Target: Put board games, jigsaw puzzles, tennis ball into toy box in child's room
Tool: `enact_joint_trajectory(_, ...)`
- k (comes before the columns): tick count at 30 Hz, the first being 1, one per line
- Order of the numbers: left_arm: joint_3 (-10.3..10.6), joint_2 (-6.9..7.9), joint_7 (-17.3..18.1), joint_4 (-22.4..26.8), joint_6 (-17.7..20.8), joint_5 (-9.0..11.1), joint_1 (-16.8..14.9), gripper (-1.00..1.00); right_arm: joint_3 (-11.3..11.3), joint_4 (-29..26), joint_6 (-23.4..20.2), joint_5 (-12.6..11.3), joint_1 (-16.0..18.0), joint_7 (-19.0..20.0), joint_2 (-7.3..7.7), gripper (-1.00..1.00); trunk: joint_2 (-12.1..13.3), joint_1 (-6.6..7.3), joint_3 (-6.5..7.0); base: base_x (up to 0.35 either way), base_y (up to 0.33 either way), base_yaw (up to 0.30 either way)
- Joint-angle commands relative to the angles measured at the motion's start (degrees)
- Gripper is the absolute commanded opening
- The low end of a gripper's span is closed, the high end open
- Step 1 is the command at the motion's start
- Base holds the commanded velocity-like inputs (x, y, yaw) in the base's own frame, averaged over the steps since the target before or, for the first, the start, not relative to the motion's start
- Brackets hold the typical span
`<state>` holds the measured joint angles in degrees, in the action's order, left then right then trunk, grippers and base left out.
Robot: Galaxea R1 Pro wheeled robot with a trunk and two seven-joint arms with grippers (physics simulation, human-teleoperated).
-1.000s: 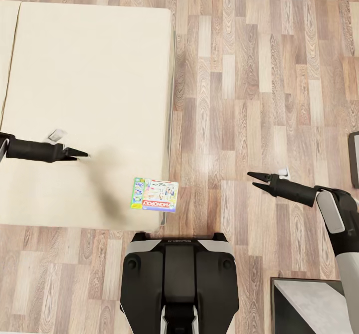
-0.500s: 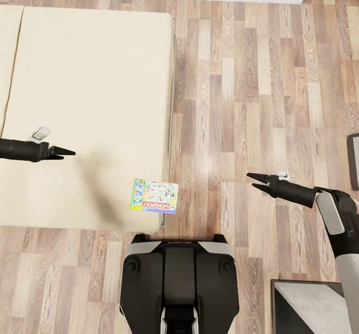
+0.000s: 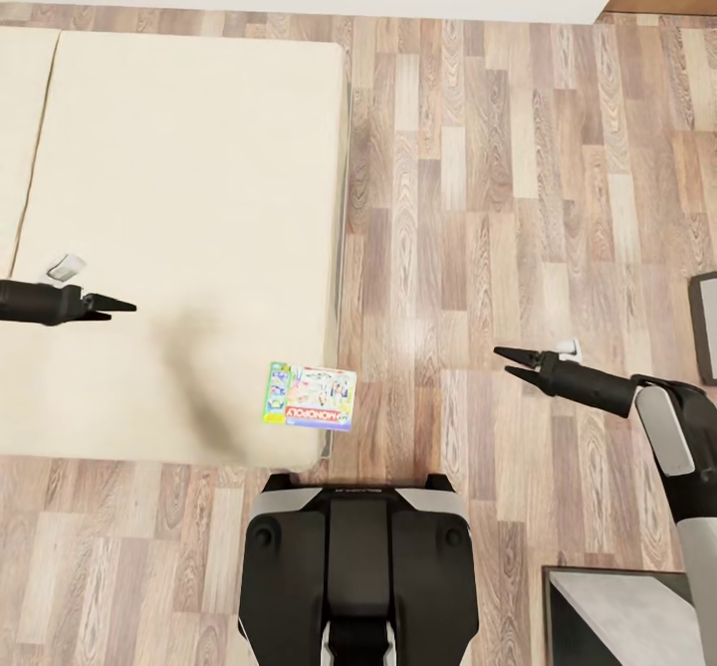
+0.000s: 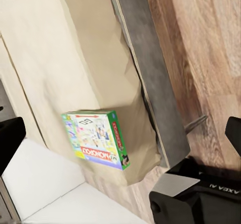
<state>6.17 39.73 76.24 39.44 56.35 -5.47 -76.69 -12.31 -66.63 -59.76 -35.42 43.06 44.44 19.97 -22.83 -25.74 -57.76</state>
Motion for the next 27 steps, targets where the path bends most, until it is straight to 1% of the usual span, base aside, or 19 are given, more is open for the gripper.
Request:
enact_joint_trajectory(1,0.07,0.23,0.59,0.02,0.52,-0.54,0.06,1.0,-0.09,-0.84,-0.24,0.34,-0.36,0.33,0.01,1.0,-0.08,-0.05,0.04,0.0,0.0,0.0)
enact_joint_trajectory(5,0.2,0.96,0.84,-0.29,0.5,-0.53,0.53,1.0,-0.61,-5.69,-0.24,0.35,-3.01,0.21,0.05,1.0,-0.08,-0.05,0.42,0.0,0.0,0.0)
enact_joint_trajectory(6,0.22,1.06,1.0,-0.44,0.48,-0.54,0.67,1.0,-0.91,-6.73,-0.24,0.35,-3.74,0.19,0.06,1.0,-0.08,-0.05,0.51,0.0,0.0,0.0)
enact_joint_trajectory(7,0.24,1.22,1.52,-0.86,0.42,-0.56,1.12,1.0,-1.67,-8.81,-0.24,0.35,-5.4,0.17,0.05,1.0,-0.08,-0.05,0.61,0.0,0.0,0.0)
enact_joint_trajectory(8,0.24,1.29,1.84,-1.06,0.37,-0.57,1.45,1.0,-2.14,-9.84,-0.24,0.35,-6.32,0.16,0.03,1.0,-0.08,-0.05,0.7,0.0,0.0,0.0)
enact_joint_trajectory(9,0.21,1.4,2.63,-1.33,0.23,-0.6,2.29,1.0,-3.29,-11.8,-0.24,0.35,-8.22,0.16,0.03,1.0,-0.08,-0.05,0.8,0.0,0.0,0.0)
enact_joint_trajectory(12,0.17,1.49,3.96,-1.57,0.04,-0.72,3.68,1.0,-5.39,-14.42,-0.24,0.35,-11.05,0.24,0.01,1.0,-0.08,-0.05,1.09,0.0,0.0,0.0)
enact_joint_trajectory(13,0.13,1.55,4.74,-1.66,-0.07,-0.82,4.49,1.0,-6.97,-15.91,-0.24,0.35,-12.94,0.31,0.01,1.0,-0.08,-0.05,1.18,0.0,0.0,0.0)
enact_joint_trajectory(16,0.12,1.91,5.45,-1.74,-0.17,-0.93,5.36,1.0,-9.36,-17.71,-0.24,0.35,-15.68,0.51,0.0,1.0,-0.08,-0.05,1.47,0.0,0.0,0.0)
enact_joint_trajectory(17,0.16,2.35,5.72,-1.77,-0.21,-0.97,5.69,1.0,-10.88,-18.64,-0.24,0.33,-17.47,0.66,-0.01,1.0,-0.08,-0.05,1.56,0.0,0.0,0.0)
enact_joint_trajectory(19,0.19,2.7,5.92,-1.79,-0.23,-0.96,5.91,1.0,-12.32,-19.43,-0.24,0.31,-19.19,0.86,-0.07,1.0,-0.08,-0.05,1.75,0.0,0.0,0.0)
enact_joint_trajectory(20,0.21,2.95,6.05,-1.8,-0.25,-0.87,6.06,1.0,-13.7,-20.11,-0.24,0.29,-20.87,1.04,-0.18,1.0,-0.08,-0.05,1.85,0.0,0.0,0.0)
enact_joint_trajectory(21,0.22,3.05,6.1,-1.81,-0.25,-0.84,6.15,1.0,-14.4,-20.39,-0.24,0.28,-21.72,1.1,-0.27,1.0,-0.08,-0.05,1.95,0.0,0.0,0.0)
enact_joint_trajectory(25,0.23,3.22,6.21,-1.82,-0.27,-0.7,6.74,1.0,-17.21,-21.36,-0.24,0.15,-25.26,1.37,-0.59,1.0,-0.08,-0.05,2.33,0.0,0.0,0.0)
enact_joint_trajectory(26,0.24,3.26,6.24,-1.84,-0.27,-0.66,7.09,1.0,-18.55,-21.87,-0.2,0.04,-27.05,1.72,-0.7,1.0,-0.08,-0.05,2.42,0.0,0.0,0.0)
enact_joint_trajectory(27,0.24,3.3,6.25,-1.84,-0.27,-0.65,7.25,1.0,-19.15,-22.1,0.26,-0.02,-27.91,2.0,-0.74,1.0,-0.08,-0.05,2.52,0.0,0.0,0.0)
